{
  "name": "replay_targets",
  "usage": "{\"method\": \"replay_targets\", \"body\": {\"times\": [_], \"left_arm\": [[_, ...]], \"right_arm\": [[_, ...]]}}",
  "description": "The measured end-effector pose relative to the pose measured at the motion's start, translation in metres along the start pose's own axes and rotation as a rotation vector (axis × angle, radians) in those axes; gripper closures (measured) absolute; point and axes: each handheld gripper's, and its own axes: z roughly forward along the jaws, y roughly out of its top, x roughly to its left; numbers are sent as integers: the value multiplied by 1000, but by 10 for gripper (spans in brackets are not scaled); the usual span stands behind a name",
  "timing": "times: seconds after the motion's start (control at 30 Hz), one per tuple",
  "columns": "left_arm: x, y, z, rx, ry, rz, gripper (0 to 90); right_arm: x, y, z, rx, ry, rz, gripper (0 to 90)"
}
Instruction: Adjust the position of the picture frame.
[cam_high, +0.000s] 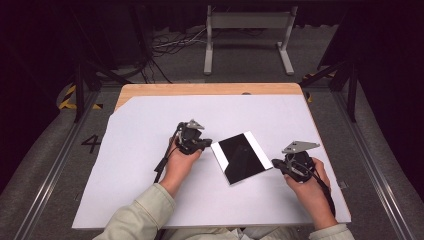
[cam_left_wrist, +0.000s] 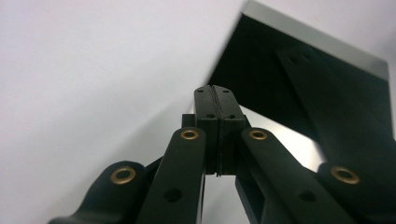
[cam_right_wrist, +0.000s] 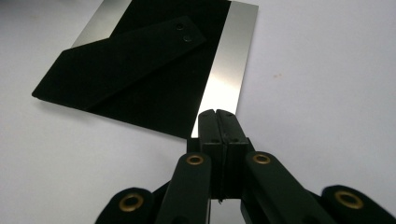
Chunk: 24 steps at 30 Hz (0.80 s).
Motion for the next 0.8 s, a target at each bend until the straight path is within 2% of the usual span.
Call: {"method": "replay_targets", "body": {"times": [0.07,0.2,0.33,0.4,0.47,0.57,0.63,0.67,0.7,0.73,0.77,0.8], "left_arm": [[7,-1,6,13,-10,-22,900],[14,-2,13,17,2,-47,900],[13,-1,7,9,1,-52,900],[11,1,-2,9,7,-40,900],[8,2,-9,15,31,-21,900],[11,1,-12,36,25,-41,900],[10,2,-12,35,20,-69,900],[11,3,-12,24,12,-73,900],[11,5,-11,37,12,-76,900],[11,8,-10,50,28,-53,900],[12,11,-8,25,36,-46,900],[12,13,-6,-6,18,-73,900]], "right_arm": [[-1,-3,-3,1,-11,7,900],[-3,-9,-10,-3,-24,27,900],[-4,-12,-13,-5,-33,28,900],[-5,-13,-15,-8,-33,29,900],[-8,-14,-18,-15,-32,34,900],[-11,-13,-20,-22,-34,40,900],[-14,-12,-19,-25,-30,46,900],[-15,-11,-18,-26,-27,45,900],[-15,-10,-17,-26,-24,43,900],[-16,-8,-15,-26,-20,39,900],[-16,-7,-14,-26,-18,35,900],[-16,-5,-12,-27,-16,33,900]]}}
